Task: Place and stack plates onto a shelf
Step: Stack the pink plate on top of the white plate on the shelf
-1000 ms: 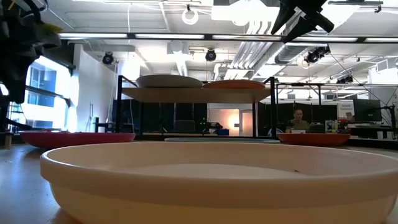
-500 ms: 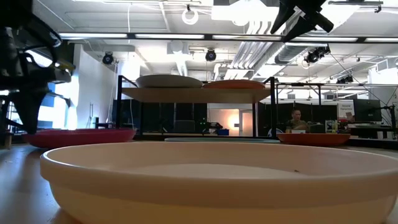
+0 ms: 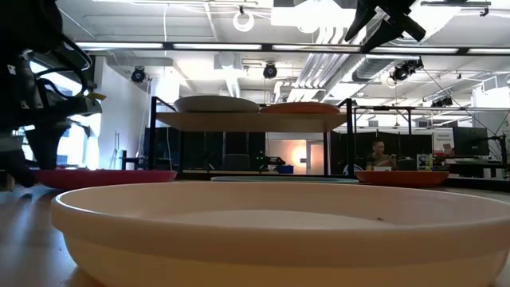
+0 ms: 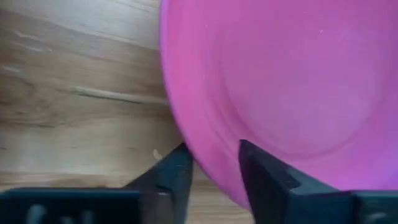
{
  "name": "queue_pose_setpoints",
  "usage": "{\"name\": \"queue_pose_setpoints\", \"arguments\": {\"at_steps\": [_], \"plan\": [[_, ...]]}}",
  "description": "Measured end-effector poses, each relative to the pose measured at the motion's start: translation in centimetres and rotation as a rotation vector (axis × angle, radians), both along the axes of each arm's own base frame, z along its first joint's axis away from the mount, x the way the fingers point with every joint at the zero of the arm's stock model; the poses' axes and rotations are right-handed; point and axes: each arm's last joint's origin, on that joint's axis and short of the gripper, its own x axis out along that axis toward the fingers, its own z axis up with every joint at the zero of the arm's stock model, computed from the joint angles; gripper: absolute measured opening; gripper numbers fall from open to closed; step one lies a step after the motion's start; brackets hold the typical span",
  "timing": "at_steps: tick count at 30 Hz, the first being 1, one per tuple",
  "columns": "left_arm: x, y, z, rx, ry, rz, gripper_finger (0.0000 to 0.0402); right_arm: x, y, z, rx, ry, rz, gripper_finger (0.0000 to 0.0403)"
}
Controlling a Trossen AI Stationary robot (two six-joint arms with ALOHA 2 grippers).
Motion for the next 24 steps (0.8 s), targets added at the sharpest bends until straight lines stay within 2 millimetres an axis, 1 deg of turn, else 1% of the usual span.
{"name": "queue_pose_setpoints", "arguments": {"at_steps": [4,5,10,15,19,24], "plan": [[0.0,-0.2,0.3,-0.012,-0.023,-0.042,0.0023,0.0,0.0,0.0,0.0,0.001,0.0,0.0199],[0.0,-0.3,0.4,-0.017,-0.033,-0.05,0.0013,0.0,0.0,0.0,0.0,0.001,0.0,0.0199],[-0.4,-0.2,1.0,-0.043,-0.053,-0.103,0.0008,0.0,0.0,0.0,0.0,0.001,0.0,0.0199],[-0.9,0.0,2.4,-0.075,-0.116,-0.178,0.0003,0.0,0.0,0.0,0.0,0.0,0.0,0.0199],[-1.5,0.4,4.8,-0.071,-0.146,-0.231,0.0002,0.0,0.0,0.0,0.0,0.001,0.0,0.0199],[-1.7,0.8,8.9,-0.068,-0.22,-0.305,0.0001,0.0,0.0,0.0,0.0,0.002,0.0,0.0199]]}}
